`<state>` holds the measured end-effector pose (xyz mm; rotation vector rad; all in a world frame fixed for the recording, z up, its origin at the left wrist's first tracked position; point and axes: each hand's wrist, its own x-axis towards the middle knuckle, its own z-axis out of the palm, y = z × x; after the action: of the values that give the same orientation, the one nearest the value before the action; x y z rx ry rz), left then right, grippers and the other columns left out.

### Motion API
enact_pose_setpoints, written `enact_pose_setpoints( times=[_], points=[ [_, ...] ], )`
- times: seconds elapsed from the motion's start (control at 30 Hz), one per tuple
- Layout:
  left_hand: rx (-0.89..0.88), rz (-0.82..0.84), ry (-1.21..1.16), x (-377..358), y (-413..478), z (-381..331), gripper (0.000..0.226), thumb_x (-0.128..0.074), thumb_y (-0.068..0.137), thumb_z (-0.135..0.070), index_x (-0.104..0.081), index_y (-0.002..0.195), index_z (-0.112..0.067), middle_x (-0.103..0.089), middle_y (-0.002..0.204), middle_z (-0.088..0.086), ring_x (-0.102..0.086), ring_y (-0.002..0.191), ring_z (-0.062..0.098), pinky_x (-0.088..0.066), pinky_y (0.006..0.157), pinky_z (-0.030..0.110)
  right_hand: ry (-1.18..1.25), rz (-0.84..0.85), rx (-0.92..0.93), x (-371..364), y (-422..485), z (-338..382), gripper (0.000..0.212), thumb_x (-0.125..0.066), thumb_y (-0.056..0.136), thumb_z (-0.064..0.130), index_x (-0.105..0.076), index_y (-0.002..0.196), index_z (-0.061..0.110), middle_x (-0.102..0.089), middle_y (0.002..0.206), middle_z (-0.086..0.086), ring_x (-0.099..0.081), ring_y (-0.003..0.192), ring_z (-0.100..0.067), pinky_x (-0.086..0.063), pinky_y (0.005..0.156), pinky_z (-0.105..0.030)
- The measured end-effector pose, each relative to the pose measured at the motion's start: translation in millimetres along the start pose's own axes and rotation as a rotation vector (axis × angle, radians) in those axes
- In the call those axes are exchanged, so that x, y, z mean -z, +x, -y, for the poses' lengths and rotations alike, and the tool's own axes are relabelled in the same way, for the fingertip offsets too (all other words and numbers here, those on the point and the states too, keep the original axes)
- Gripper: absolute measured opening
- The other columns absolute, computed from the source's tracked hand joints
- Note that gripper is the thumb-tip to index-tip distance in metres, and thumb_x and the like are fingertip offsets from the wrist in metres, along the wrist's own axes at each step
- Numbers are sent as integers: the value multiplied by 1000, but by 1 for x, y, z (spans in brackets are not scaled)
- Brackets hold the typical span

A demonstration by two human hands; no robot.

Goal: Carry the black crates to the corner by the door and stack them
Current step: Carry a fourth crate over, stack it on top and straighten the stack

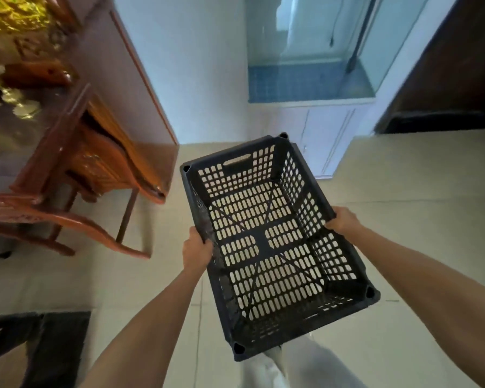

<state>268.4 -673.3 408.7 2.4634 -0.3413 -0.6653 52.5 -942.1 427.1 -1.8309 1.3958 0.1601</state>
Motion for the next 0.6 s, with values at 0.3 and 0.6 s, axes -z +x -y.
enact_pose_setpoints(
  times=[0.3,0.6],
  points=[
    [-233,260,105,-125,-18,-182,34,-56,91,-7,-47,123,-3,-62,121,19,-60,110,37,-51,93,49,159,-214,-290,136,5,-156,38,-62,81,-1,-63,119,3,-66,113,-23,-63,104,-38,-51,93,-41],
    [-487,510,134,-274,-48,-371,21,-56,93,-16,-47,112,-19,-63,107,6,-63,103,29,-52,90,43,318,-315,-470,282,12,-299,38,-69,82,9,-62,119,2,-66,115,-20,-62,105,-33,-46,80,-28]
  ],
)
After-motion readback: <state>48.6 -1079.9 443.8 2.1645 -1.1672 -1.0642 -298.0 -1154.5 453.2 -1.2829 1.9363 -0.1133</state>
